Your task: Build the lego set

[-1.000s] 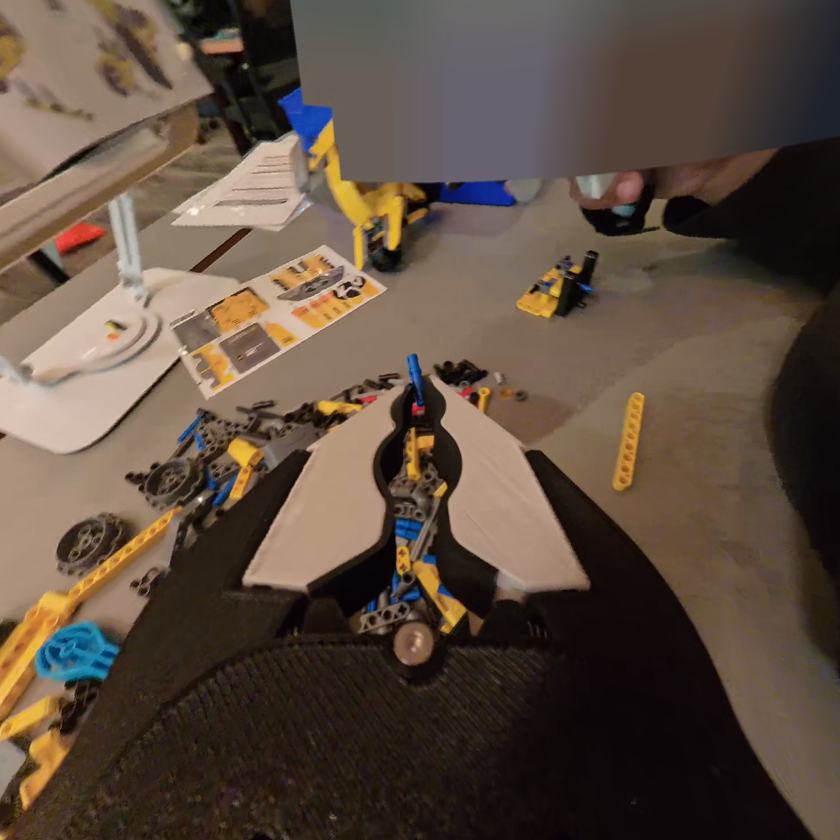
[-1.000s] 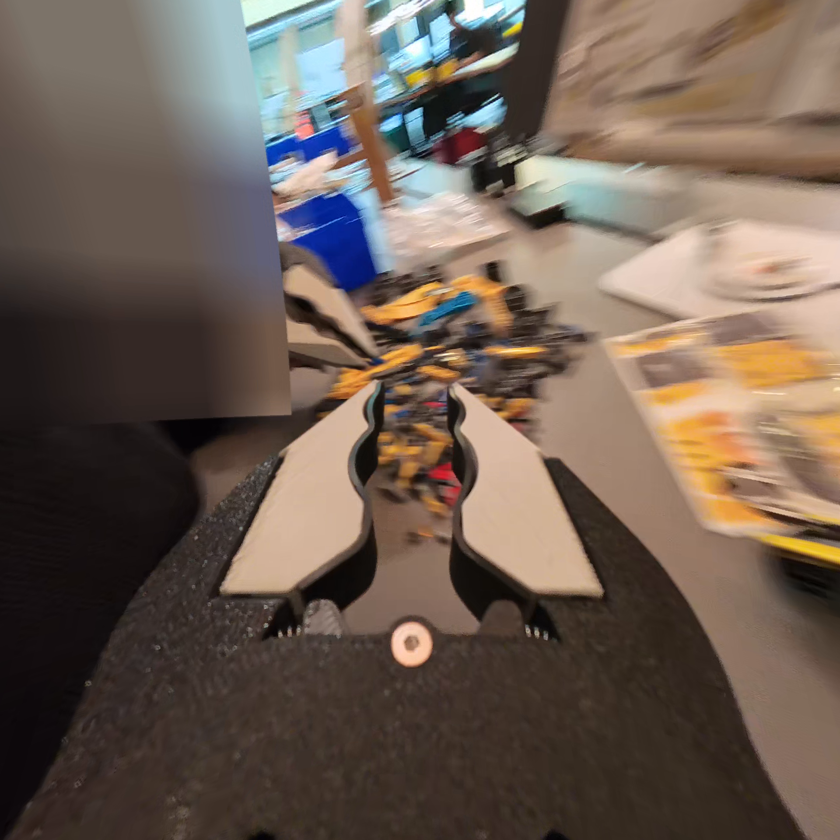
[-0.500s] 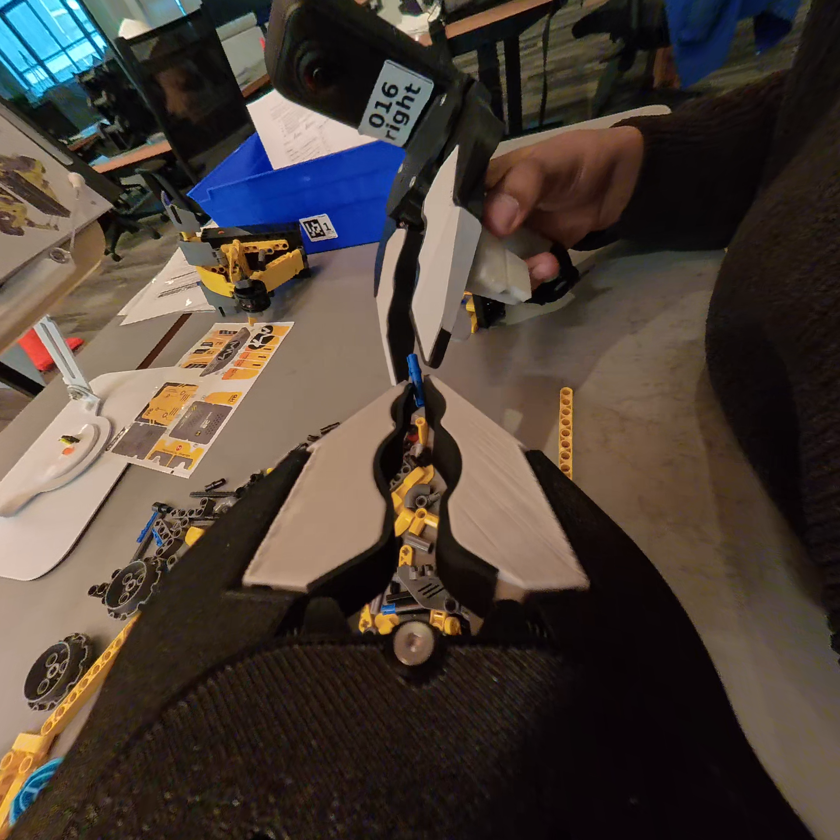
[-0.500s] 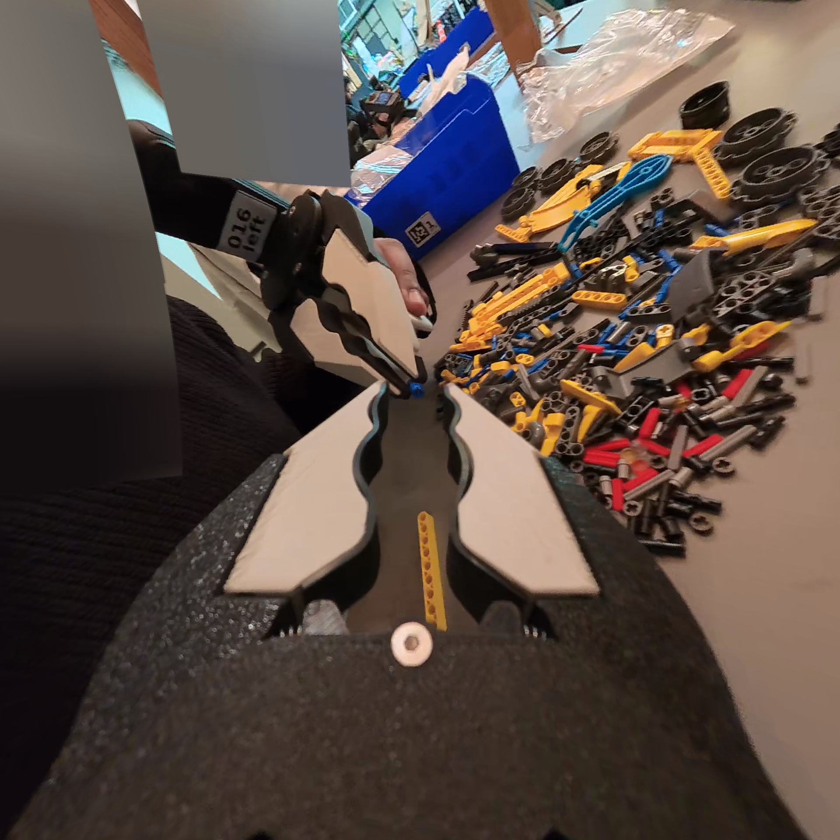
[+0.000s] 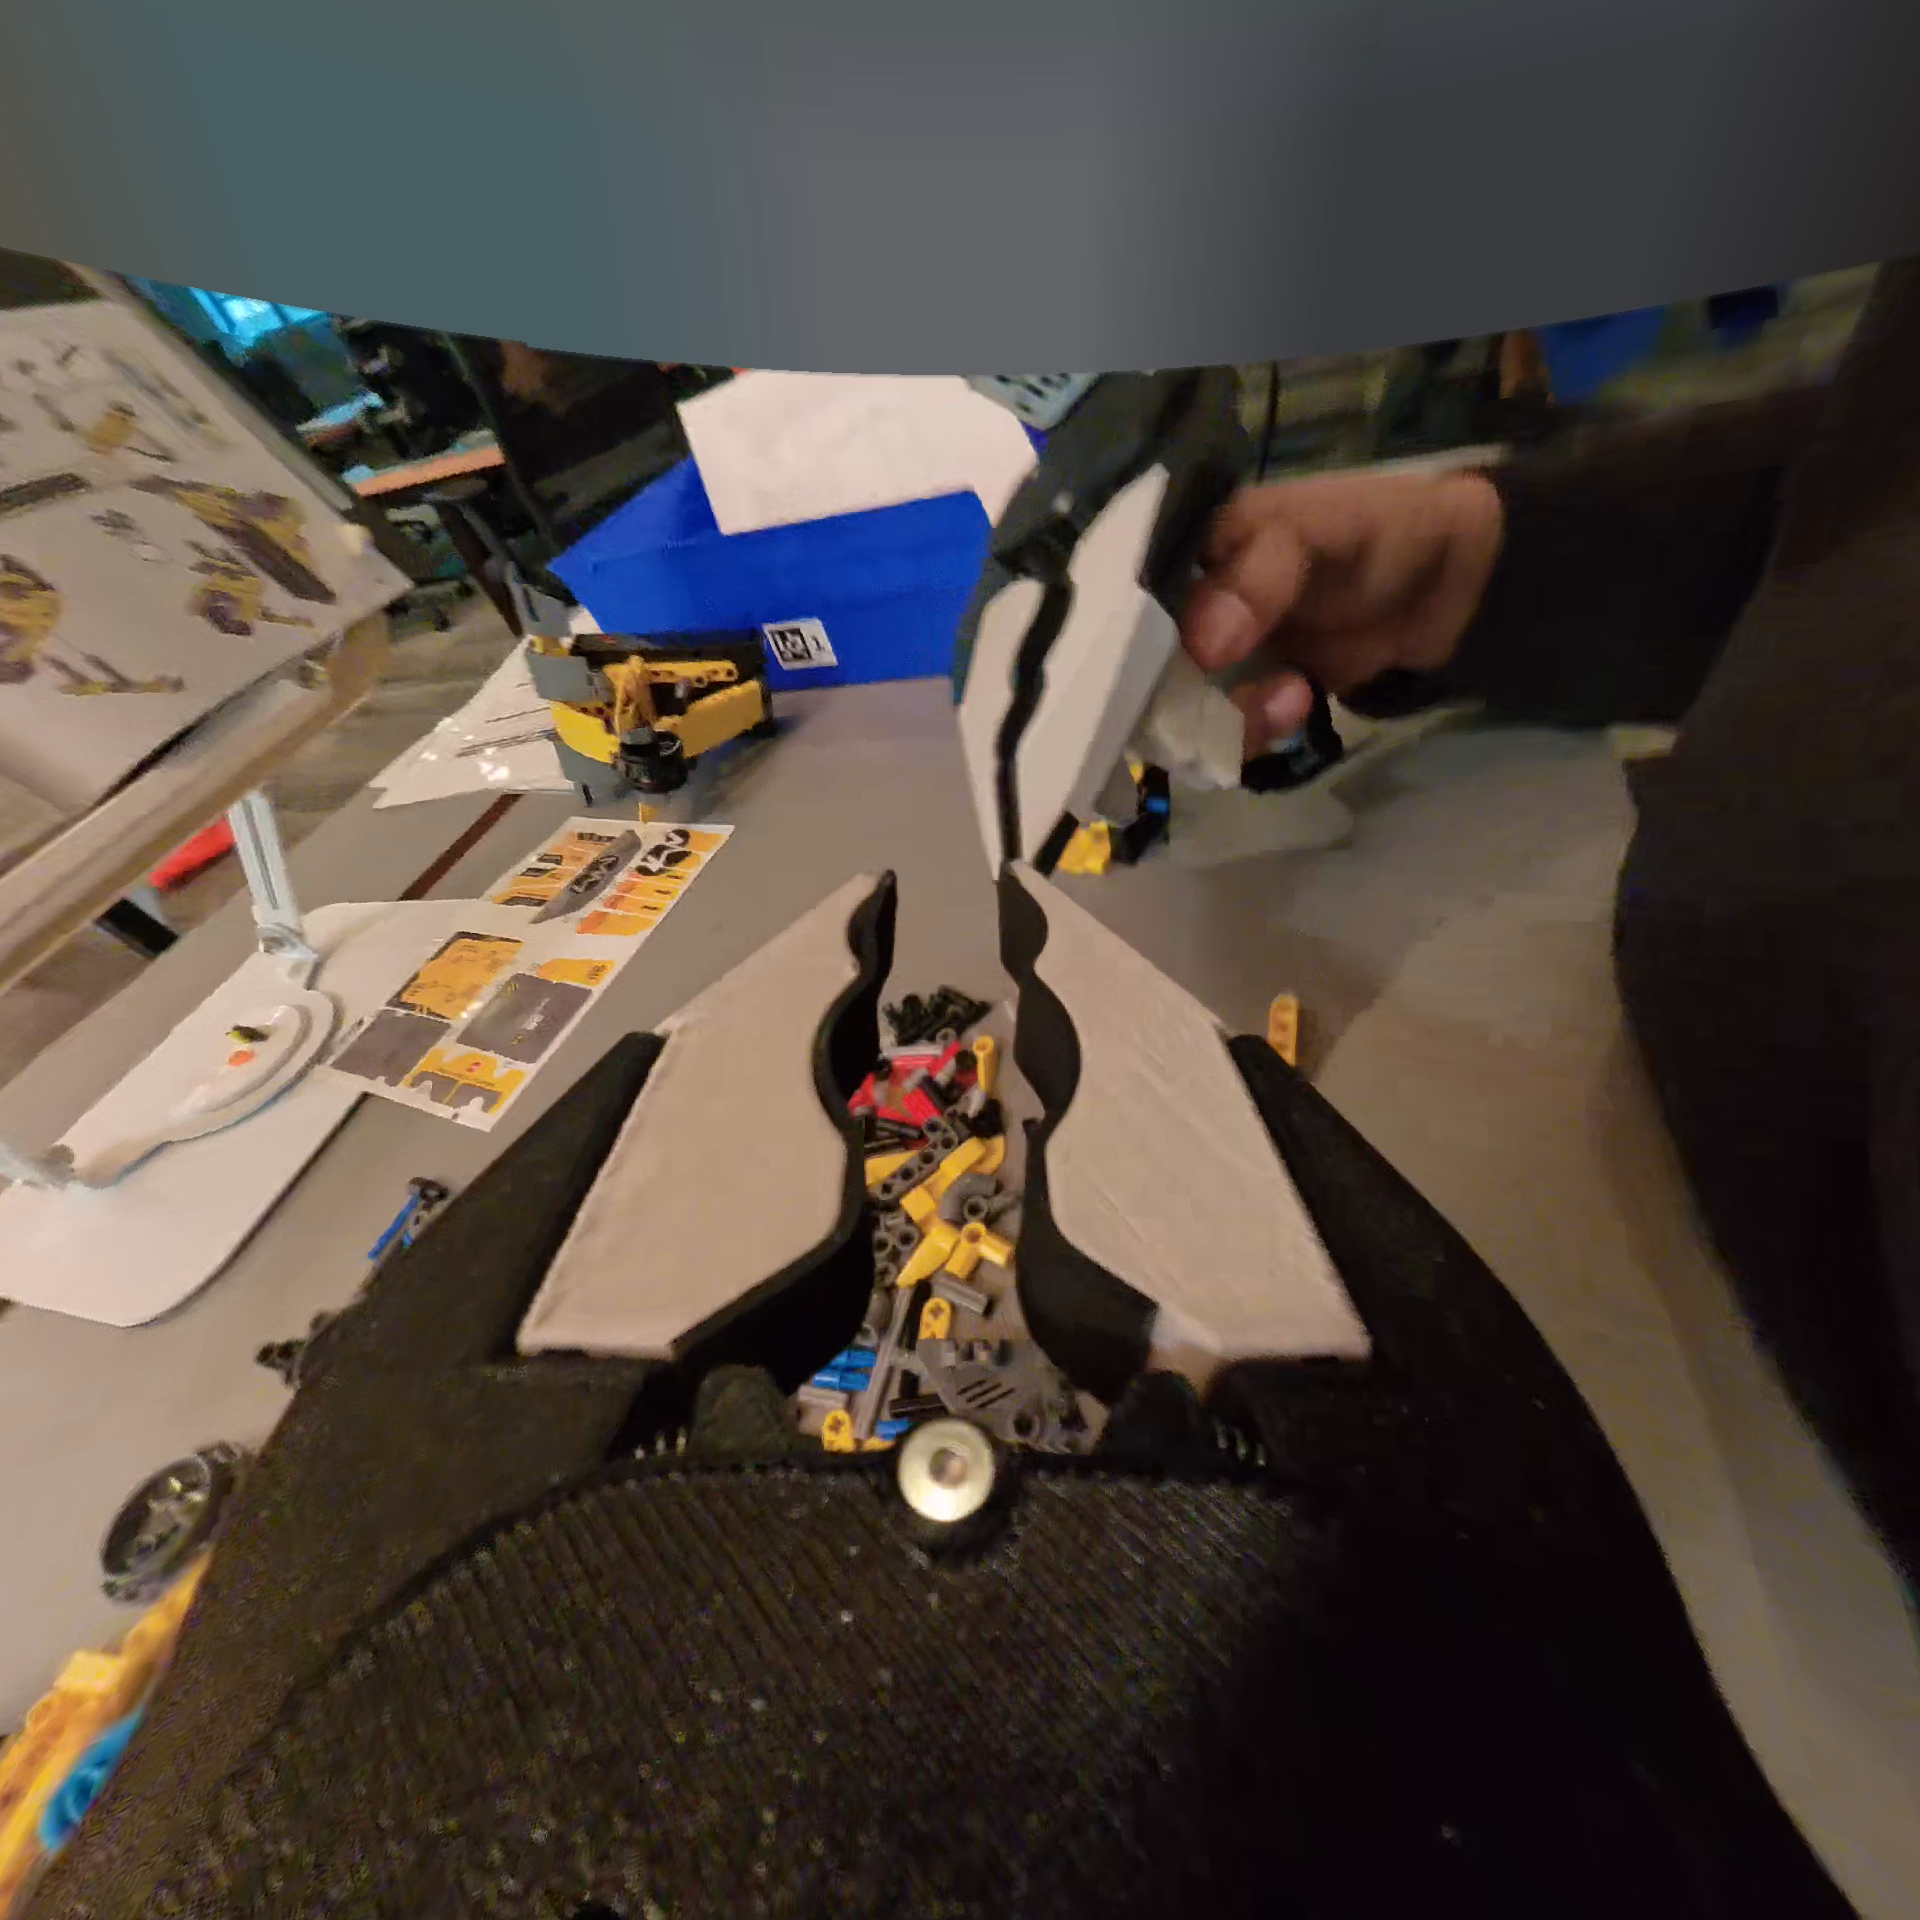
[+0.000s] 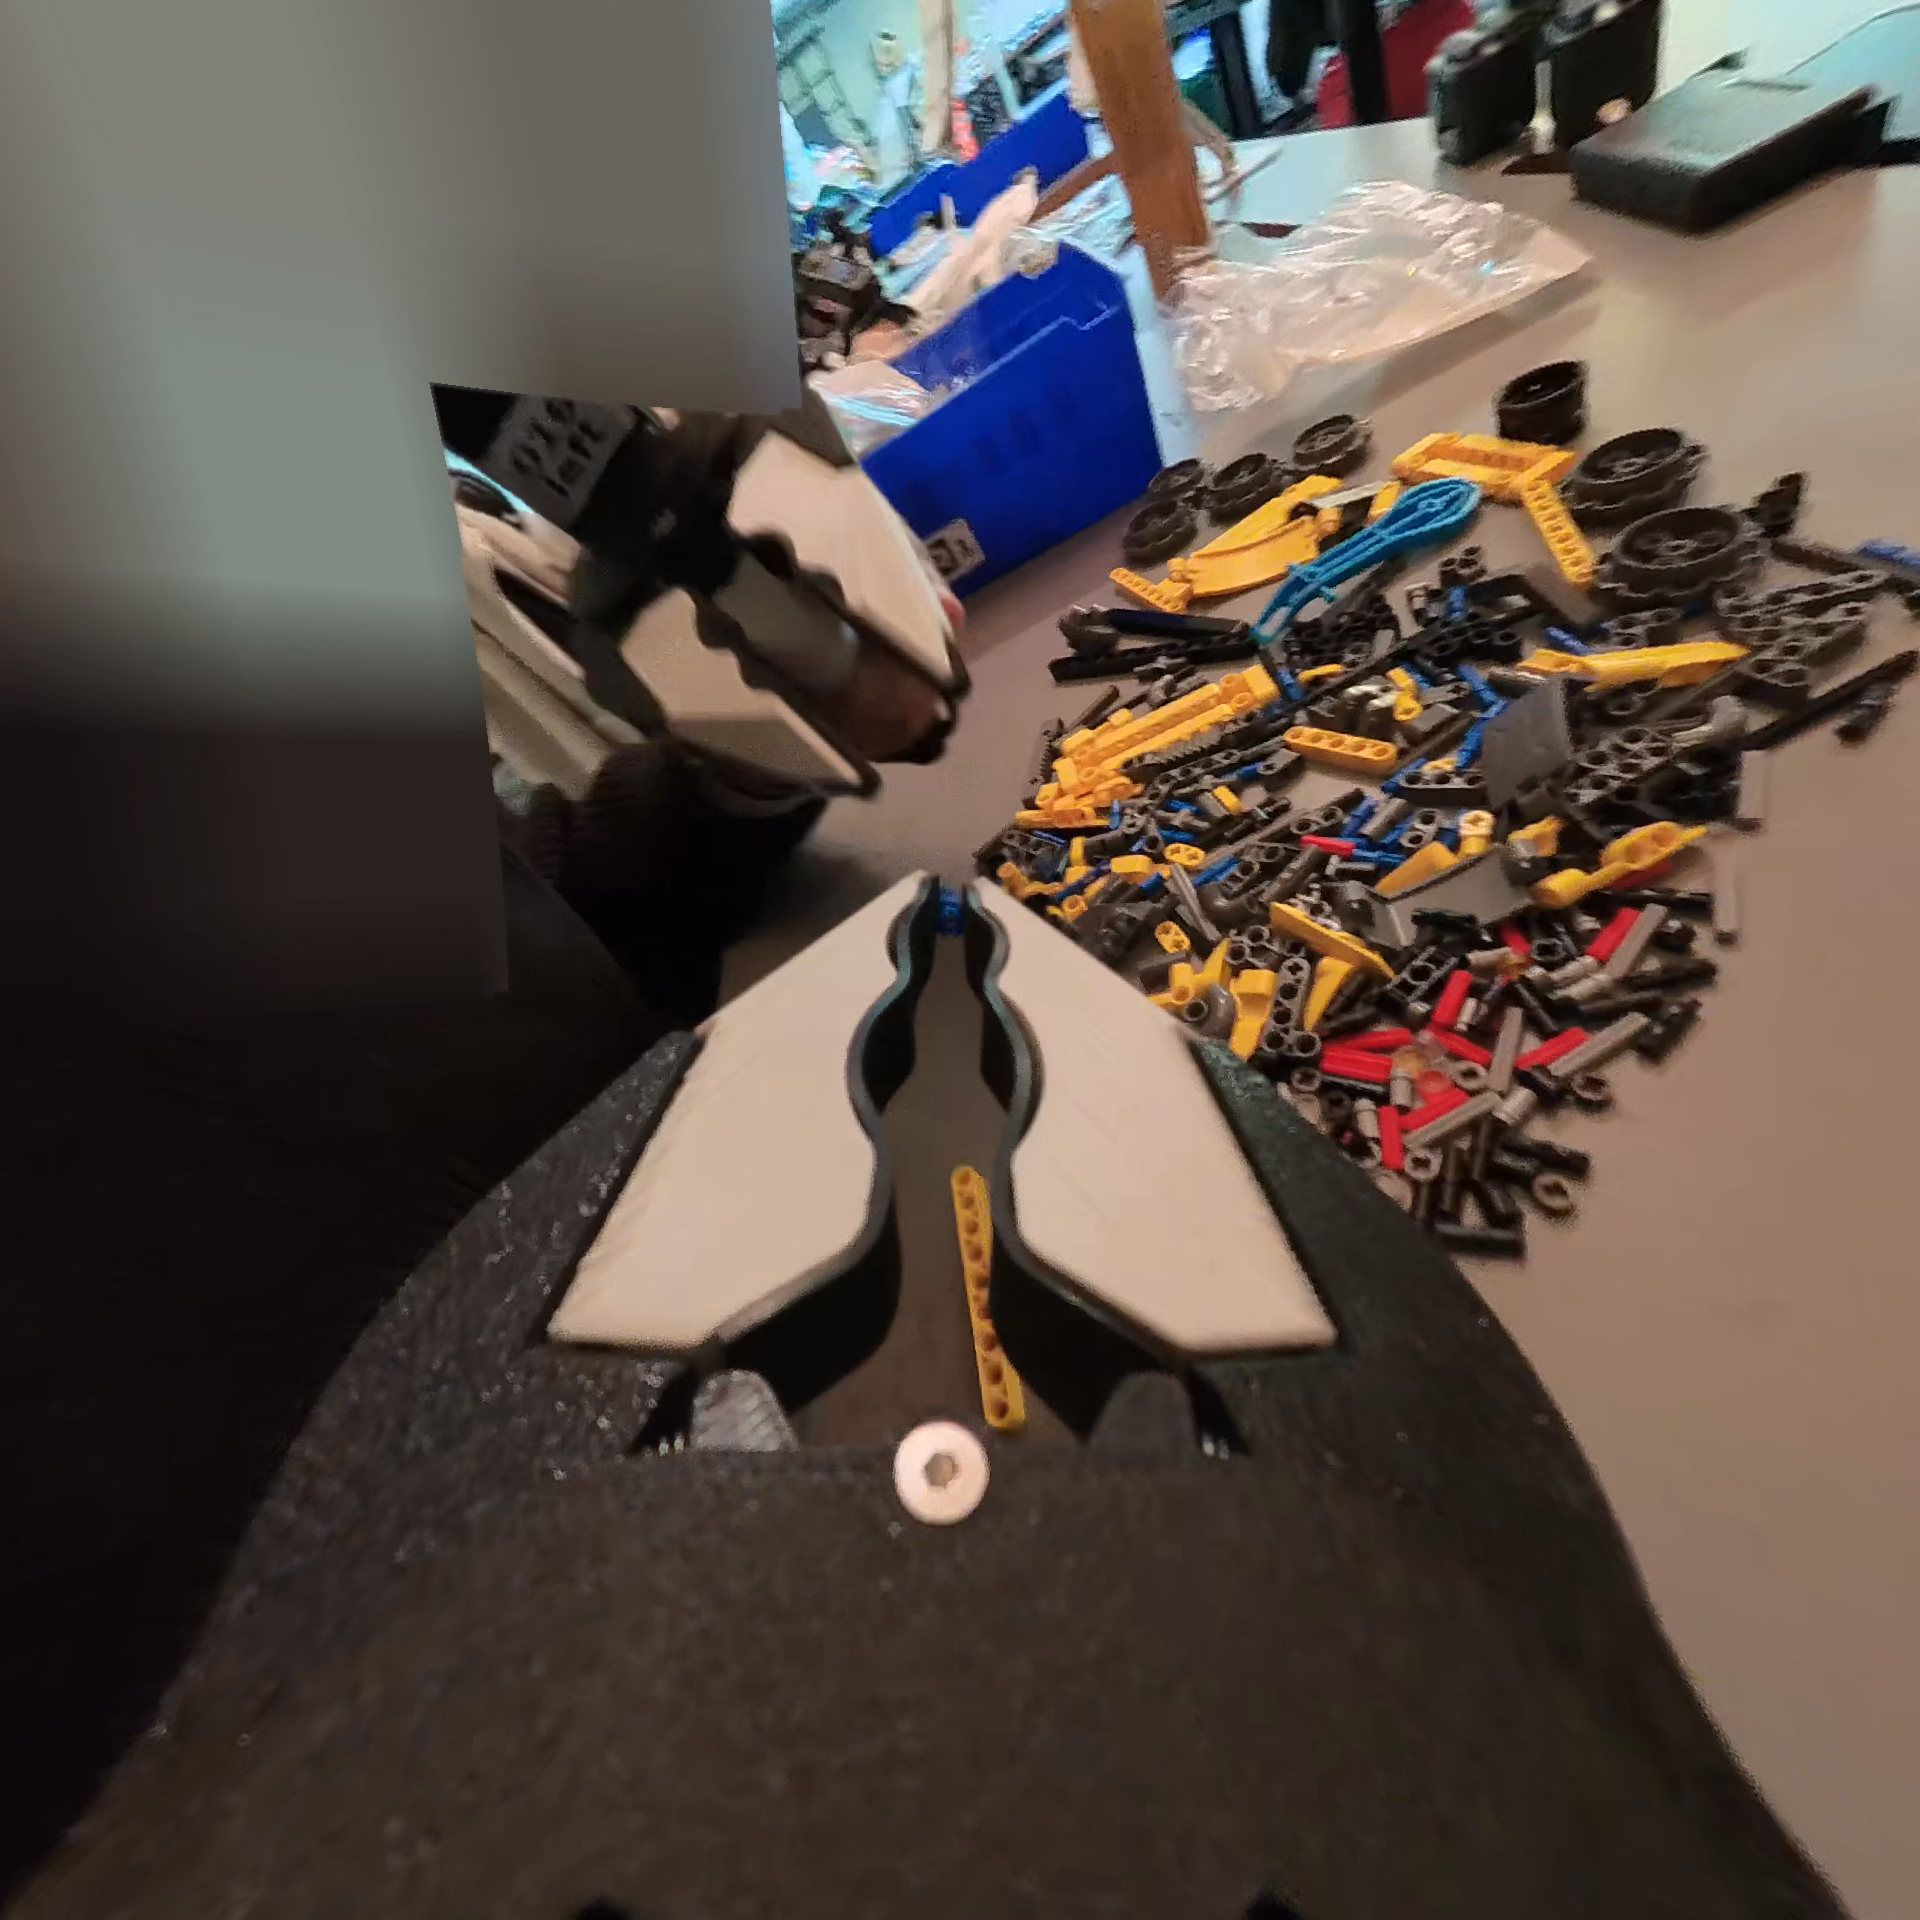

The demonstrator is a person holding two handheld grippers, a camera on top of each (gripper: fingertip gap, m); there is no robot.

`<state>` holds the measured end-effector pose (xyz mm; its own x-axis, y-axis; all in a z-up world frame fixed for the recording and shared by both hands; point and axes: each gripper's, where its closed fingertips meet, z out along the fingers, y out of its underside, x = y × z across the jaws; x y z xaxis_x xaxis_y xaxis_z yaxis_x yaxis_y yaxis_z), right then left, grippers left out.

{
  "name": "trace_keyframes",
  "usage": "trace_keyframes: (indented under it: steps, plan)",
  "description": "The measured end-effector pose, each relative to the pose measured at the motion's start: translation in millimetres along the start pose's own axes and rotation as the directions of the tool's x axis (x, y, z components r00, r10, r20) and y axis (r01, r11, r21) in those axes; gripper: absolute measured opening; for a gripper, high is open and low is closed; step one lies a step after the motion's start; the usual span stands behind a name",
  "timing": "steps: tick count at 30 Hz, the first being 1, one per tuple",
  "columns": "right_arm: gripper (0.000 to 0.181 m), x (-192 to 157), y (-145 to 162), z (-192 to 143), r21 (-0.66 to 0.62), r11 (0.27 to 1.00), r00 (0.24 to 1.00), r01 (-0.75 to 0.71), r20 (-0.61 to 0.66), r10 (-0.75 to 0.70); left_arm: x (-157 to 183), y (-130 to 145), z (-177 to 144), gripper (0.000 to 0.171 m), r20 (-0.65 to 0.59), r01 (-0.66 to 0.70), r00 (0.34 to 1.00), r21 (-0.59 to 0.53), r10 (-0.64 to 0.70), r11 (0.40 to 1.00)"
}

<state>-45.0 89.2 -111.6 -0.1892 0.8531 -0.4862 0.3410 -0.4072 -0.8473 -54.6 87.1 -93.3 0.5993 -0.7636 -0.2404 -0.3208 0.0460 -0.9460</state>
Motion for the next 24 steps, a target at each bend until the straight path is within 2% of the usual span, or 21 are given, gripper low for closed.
trace_keyframes:
  steps: [2, 5, 8, 10, 14, 24]
  plan:
    - [0.003, -2, 7, -3, -0.04, 0.999, 0.995, 0.037, -0.088, -0.041, 0, -6, -10, 0.022, -0.014, 0.138, 0.99, -0.001, -0.138, 0.99]
    - [0.003, -1, 36, -5, -0.207, 0.973, 0.96, 0.102, -0.236, -0.151, 23, 14, -14, 0.026, -0.072, 0.3, 0.948, -0.116, -0.31, 0.947]
    - [0.003, 4, 75, -6, -0.437, 0.889, 0.898, 0.138, -0.324, -0.299, 45, 43, -7, 0.019, -0.031, 0.294, 0.951, -0.202, -0.306, 0.934]
    - [0.004, 9, 94, -7, -0.543, 0.828, 0.861, 0.14, -0.345, -0.372, 62, 57, 0, 0.019, -0.052, 0.29, 0.948, -0.262, -0.313, 0.92]
    - [0.003, 2, 107, 1, -0.582, 0.803, 0.873, 0.125, -0.32, -0.368, 77, 78, 9, 0.02, -0.075, 0.302, 0.932, -0.383, -0.355, 0.873]
    - [0.004, 3, 111, 2, -0.639, 0.764, 0.89, 0.084, -0.297, -0.346, 87, 104, 20, 0.007, -0.074, 0.287, 0.928, -0.482, -0.364, 0.828]
